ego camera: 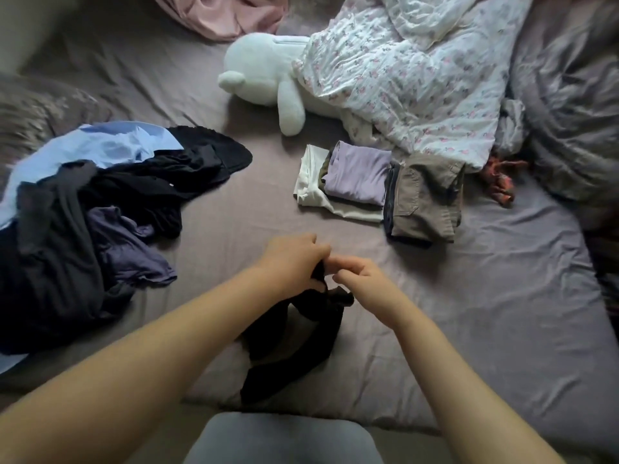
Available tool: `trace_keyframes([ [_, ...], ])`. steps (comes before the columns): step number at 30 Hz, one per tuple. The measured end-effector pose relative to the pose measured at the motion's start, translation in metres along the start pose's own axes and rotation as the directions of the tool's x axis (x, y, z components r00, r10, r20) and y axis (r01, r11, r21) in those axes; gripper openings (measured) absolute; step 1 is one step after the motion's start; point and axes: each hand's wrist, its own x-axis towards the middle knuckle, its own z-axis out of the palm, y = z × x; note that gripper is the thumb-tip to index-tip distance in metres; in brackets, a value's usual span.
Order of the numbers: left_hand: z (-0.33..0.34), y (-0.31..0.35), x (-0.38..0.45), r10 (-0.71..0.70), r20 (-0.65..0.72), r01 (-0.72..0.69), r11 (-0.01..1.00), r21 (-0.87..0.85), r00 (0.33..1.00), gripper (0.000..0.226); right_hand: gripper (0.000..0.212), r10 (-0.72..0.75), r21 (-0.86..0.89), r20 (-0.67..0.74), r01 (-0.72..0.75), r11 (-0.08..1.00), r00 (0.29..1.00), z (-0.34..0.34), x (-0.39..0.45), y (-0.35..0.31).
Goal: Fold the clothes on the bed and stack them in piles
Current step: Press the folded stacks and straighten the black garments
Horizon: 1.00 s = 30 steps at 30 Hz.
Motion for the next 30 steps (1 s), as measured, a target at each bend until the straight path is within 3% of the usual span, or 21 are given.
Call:
trace_keyframes([
  [2, -0.011, -0.009, 0.001, -0.022, 0.065, 0.011, 0.986, 0.167, 0.998, 0.038, 0.045, -0.01, -0.025, -0.068, 0.009, 1.0, 0.998, -0.001, 0.004, 0.001],
  [5, -0.015, -0.024, -0.008, 0.021, -0.053, -0.016, 0.996, 0.09, 0.998, 0.031, 0.031, -0.006, -0.129, -0.21, -0.021, 0.991, 0.978, -0.006, 0.009, 0.017],
  [6, -0.011, -0.029, -0.013, 0.081, -0.164, -0.082, 0.997, 0.005, 0.983, 0.031, 0.026, 0.033, -0.197, -0.2, -0.073, 0.978, 0.979, -0.008, 0.01, 0.027],
  [8, -0.005, -0.035, -0.023, 0.18, -0.355, -0.234, 0.966, -0.114, 0.917, 0.032, 0.038, 0.157, -0.329, -0.093, -0.179, 0.927, 0.983, -0.004, 0.012, 0.044],
  [10, -0.004, -0.037, -0.031, 0.19, -0.414, -0.296, 0.932, -0.208, 0.89, 0.032, 0.039, 0.198, -0.491, 0.007, -0.169, 0.854, 0.98, 0.009, 0.016, 0.059],
  [12, -0.008, -0.037, -0.037, 0.188, -0.437, -0.327, 0.905, -0.27, 0.88, 0.028, 0.031, 0.171, -0.682, 0.008, -0.12, 0.722, 0.985, 0.02, 0.021, 0.07],
  [15, -0.026, -0.041, -0.049, 0.16, -0.507, -0.35, 0.885, -0.306, 0.847, 0.026, 0.035, 0.236, -0.901, -0.015, -0.115, 0.418, 0.972, 0.017, 0.023, 0.085],
  [17, -0.037, -0.051, -0.059, 0.132, -0.549, -0.344, 0.888, -0.305, 0.826, 0.027, 0.039, 0.295, -0.972, -0.045, -0.11, 0.209, 0.955, 0.004, 0.015, 0.093],
  [20, -0.041, -0.077, -0.077, 0.155, -0.529, -0.333, 0.906, -0.261, 0.835, 0.029, 0.041, 0.251, -0.991, -0.112, -0.127, 0.042, 0.961, -0.029, -0.007, 0.095],
  [22, -0.032, -0.093, -0.088, 0.166, -0.465, -0.303, 0.923, -0.238, 0.87, 0.034, 0.034, 0.068, -0.978, -0.19, -0.195, 0.079, 0.979, -0.055, -0.023, 0.094],
  [25, -0.013, -0.107, -0.097, 0.21, -0.355, -0.286, 0.942, -0.177, 0.911, 0.038, 0.013, -0.233, -0.901, -0.371, -0.288, 0.324, 0.899, -0.086, -0.042, 0.086],
  [28, 0.012, -0.108, -0.096, 0.356, -0.236, -0.356, 0.933, 0.044, 0.904, 0.019, 0.01, -0.356, -0.884, -0.36, -0.193, 0.426, 0.863, -0.095, -0.047, 0.075],
  [30, 0.024, -0.103, -0.09, 0.389, -0.095, -0.367, 0.911, 0.187, 0.916, 0.036, 0.017, -0.387, -0.838, -0.386, -0.143, 0.526, 0.837, -0.098, -0.046, 0.064],
])
